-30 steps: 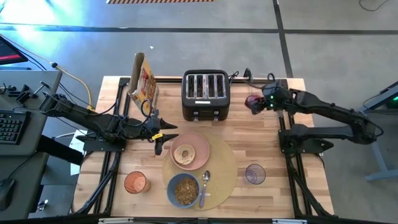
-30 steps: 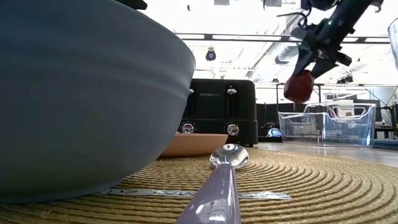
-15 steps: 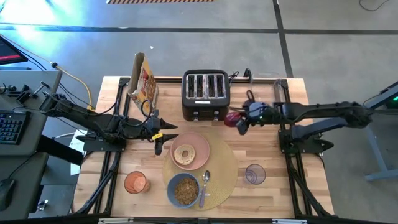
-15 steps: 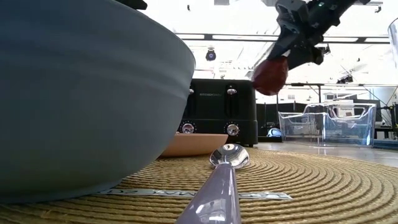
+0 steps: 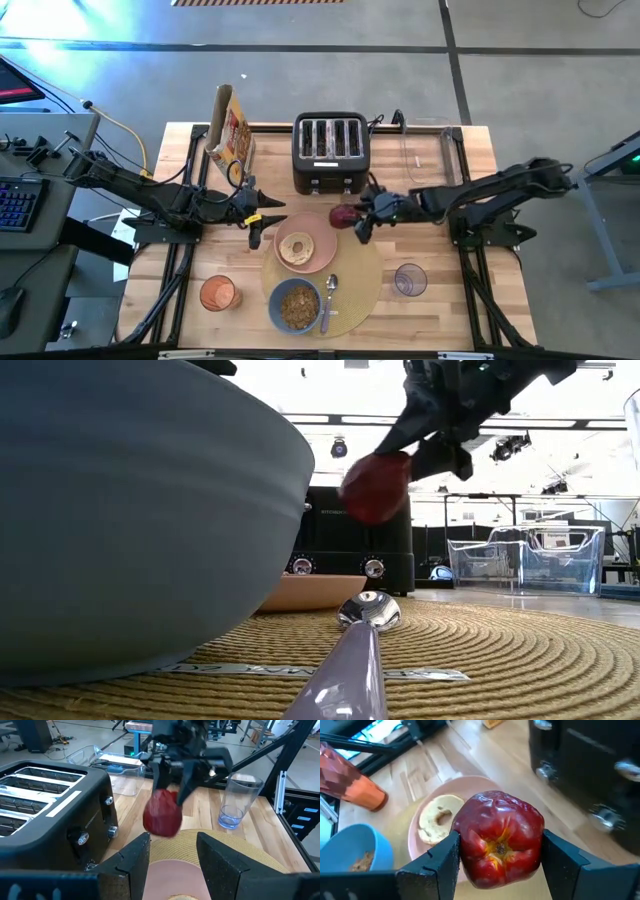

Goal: Arrange a breakfast setting
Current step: Put the red apple on the plate

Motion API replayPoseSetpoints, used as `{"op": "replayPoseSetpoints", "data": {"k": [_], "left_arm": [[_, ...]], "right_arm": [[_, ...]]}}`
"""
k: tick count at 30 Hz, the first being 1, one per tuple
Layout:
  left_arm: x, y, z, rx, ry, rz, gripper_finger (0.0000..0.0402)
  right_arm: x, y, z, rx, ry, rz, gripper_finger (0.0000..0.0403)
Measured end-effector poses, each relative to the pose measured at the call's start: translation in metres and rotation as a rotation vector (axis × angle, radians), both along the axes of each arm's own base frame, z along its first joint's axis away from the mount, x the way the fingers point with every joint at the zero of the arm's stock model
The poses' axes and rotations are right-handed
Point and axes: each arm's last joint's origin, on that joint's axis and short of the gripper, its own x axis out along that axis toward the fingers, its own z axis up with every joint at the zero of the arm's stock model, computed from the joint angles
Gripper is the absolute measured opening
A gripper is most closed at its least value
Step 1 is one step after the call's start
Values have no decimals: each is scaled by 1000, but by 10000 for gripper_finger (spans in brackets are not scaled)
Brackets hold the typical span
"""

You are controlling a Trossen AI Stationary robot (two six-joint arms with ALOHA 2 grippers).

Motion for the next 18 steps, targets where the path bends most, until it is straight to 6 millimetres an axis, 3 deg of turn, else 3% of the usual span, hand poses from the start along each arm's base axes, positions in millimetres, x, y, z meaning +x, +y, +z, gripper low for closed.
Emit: {"op": "replayPoseSetpoints", "data": {"k": [18], "left_arm": [[0, 0, 0, 0, 0, 0, 151]], "right_arm": [[52, 48, -58, -211, -183, -44, 202]]}}
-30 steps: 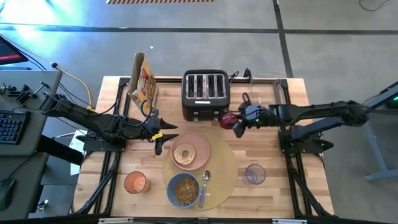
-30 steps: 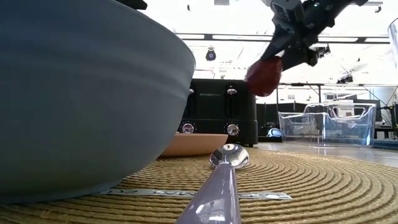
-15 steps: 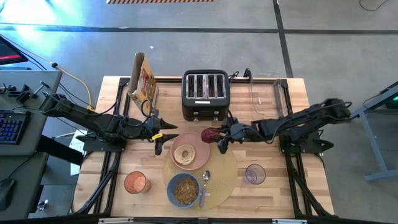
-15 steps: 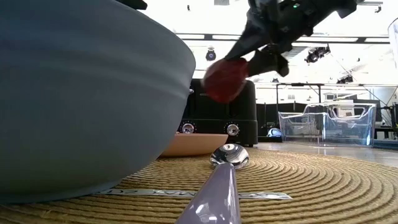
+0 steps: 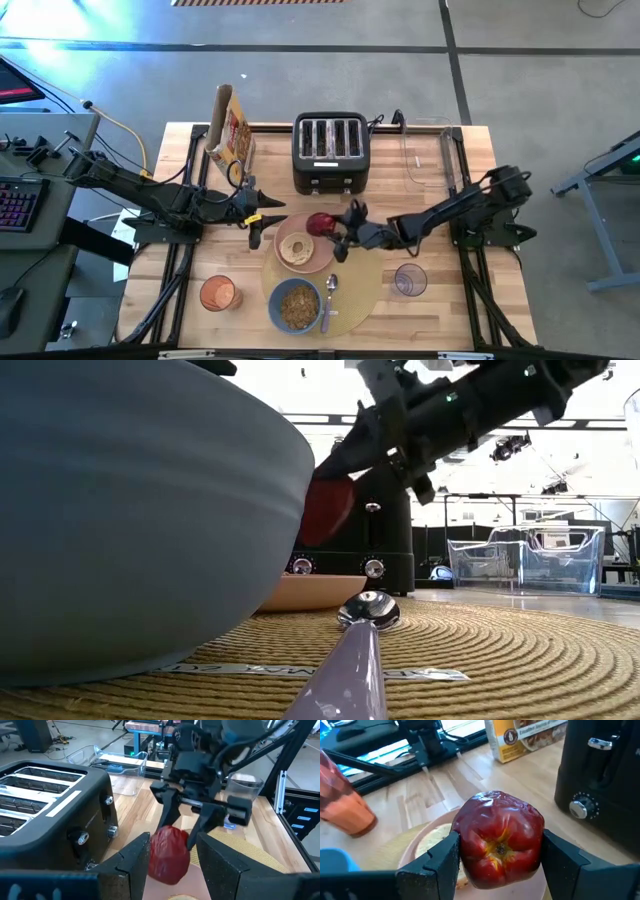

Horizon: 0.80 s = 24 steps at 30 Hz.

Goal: Arrange a breakfast setting
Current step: Put the red apple on the plate

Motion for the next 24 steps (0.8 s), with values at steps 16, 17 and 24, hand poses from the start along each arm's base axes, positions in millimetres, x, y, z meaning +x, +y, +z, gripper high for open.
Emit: {"op": "replayPoseSetpoints", "data": {"k": [16, 17, 24], "left_arm": [[0, 0, 0, 0, 0, 0, 151], [0, 0, 0, 0, 0, 0, 151], [0, 0, 0, 0, 0, 0, 151]], "right_arm": [[9, 10, -29, -195, 25, -44, 202], [9, 10, -30, -202, 26, -42, 202], [11, 11, -37, -202, 39, -23, 202]]}}
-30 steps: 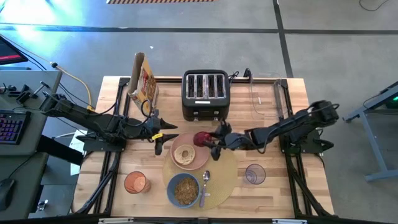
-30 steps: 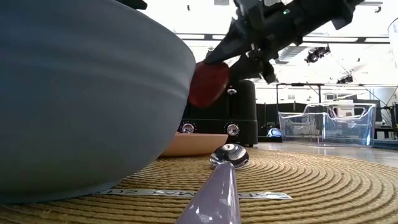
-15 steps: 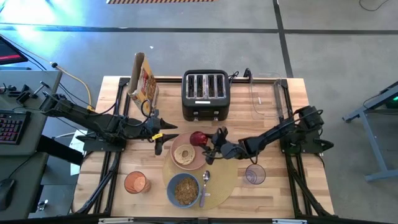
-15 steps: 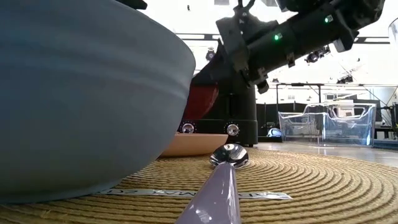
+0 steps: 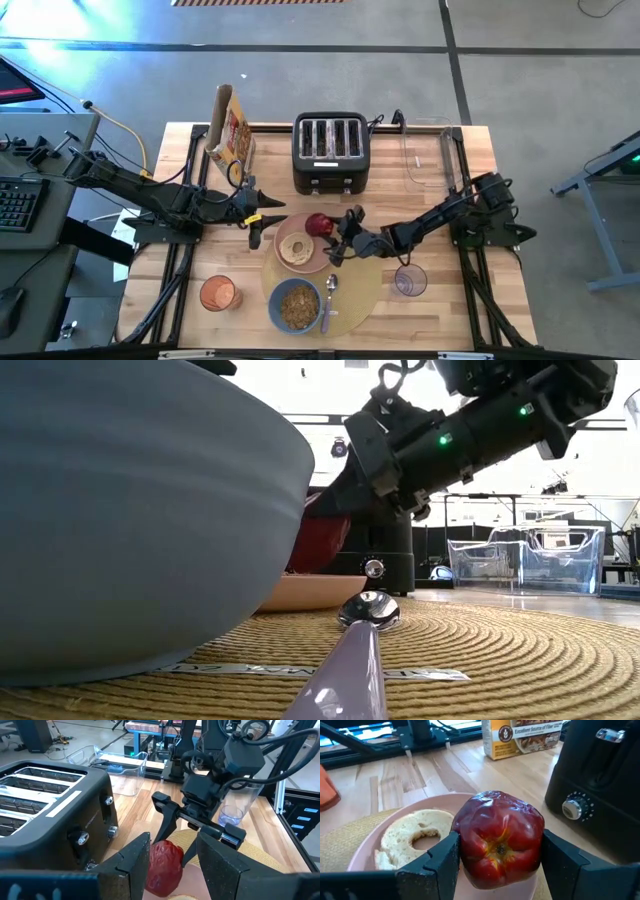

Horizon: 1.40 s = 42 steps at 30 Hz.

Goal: Arrange a breakfast setting
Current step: Put the red apple on the plate

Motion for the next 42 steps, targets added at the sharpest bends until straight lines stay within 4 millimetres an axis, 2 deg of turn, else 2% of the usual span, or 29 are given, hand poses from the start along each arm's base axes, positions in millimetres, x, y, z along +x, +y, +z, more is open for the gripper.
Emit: {"op": "replayPoseSetpoints", "data": {"k": [5, 12, 35, 42], "left_arm": [[0, 0, 0, 0, 0, 0, 151], [0, 0, 0, 0, 0, 0, 151], [0, 0, 0, 0, 0, 0, 151], [0, 0, 0, 0, 0, 0, 151]], "right_arm": [[2, -4, -2, 18, 9, 23, 203], [3, -12, -5, 47, 41, 22, 236], [2, -12, -7, 167, 32, 25, 244], [2, -12, -7, 189, 25, 23, 270]]}}
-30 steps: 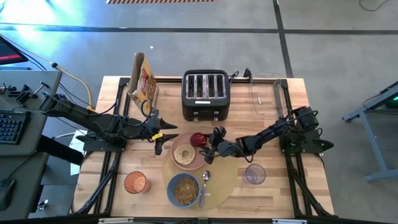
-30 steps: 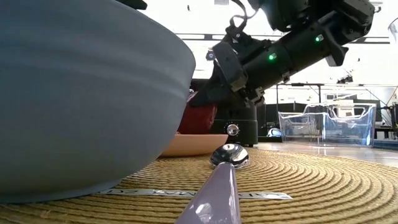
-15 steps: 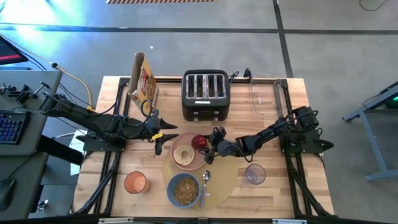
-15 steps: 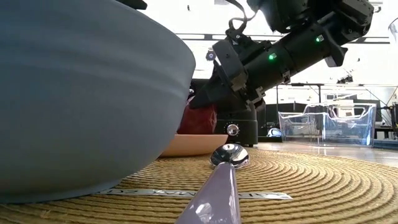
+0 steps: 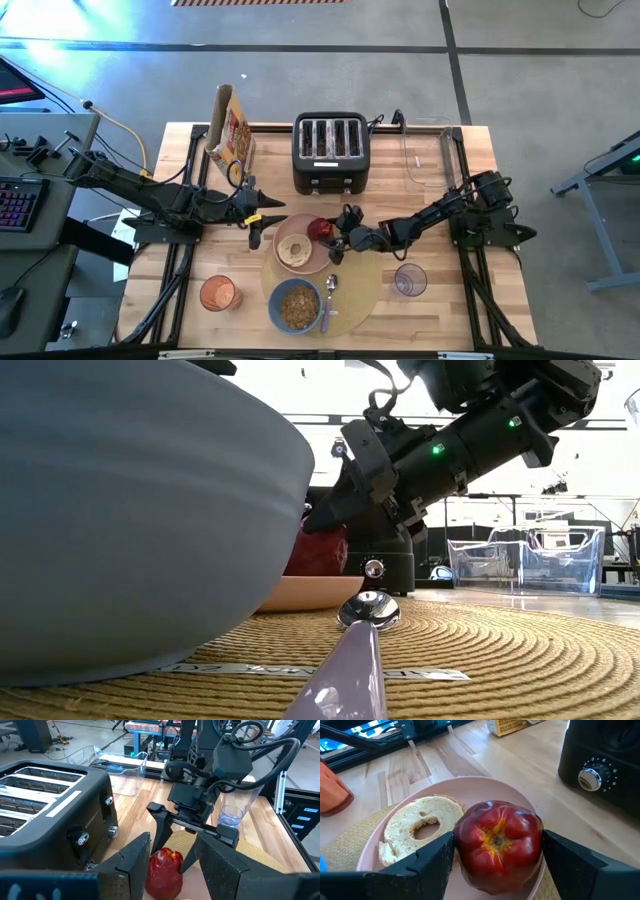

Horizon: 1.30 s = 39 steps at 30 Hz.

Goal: Arrange a breakfast setting
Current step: Put the red apple on the plate, then return to Home Position

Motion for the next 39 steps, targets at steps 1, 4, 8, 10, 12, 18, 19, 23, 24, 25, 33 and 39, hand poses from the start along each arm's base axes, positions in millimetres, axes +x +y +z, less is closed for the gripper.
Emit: {"op": "replayPoseSetpoints", "data": {"k": [1, 4, 8, 10, 12, 18, 19, 23, 24, 25, 33, 39], "left_arm": [[0, 0, 0, 0, 0, 0, 151], [0, 0, 0, 0, 0, 0, 151], [0, 0, 0, 0, 0, 0, 151], [0, 0, 0, 0, 0, 0, 151], [0, 0, 0, 0, 0, 0, 151], [0, 0, 0, 0, 0, 0, 151], [0, 0, 0, 0, 0, 0, 151], [0, 0, 0, 0, 0, 0, 151], [0, 0, 0, 0, 0, 0, 151], [0, 0, 0, 0, 0, 0, 151], [0, 0, 0, 0, 0, 0, 151], [0, 0, 0, 0, 0, 0, 151]], "right_arm": [[0, 0, 0, 2, 1, 3, 275], [0, 1, 0, 31, -3, 8, 285], [-1, 5, 0, 48, -7, 17, 287], [-1, 6, 0, 48, -6, 21, 287], [-2, 8, 0, 58, -8, 19, 287], [-6, 11, 6, 53, -3, 5, 287], [-6, 12, 6, 53, -3, 6, 287], [-7, 13, 5, 71, -2, -3, 287], [-8, 14, 5, 80, 2, -5, 288], [-8, 14, 5, 83, 4, -4, 288], [-8, 15, 5, 76, -2, -13, 288], [-8, 15, 9, 71, -17, -17, 288]]}}
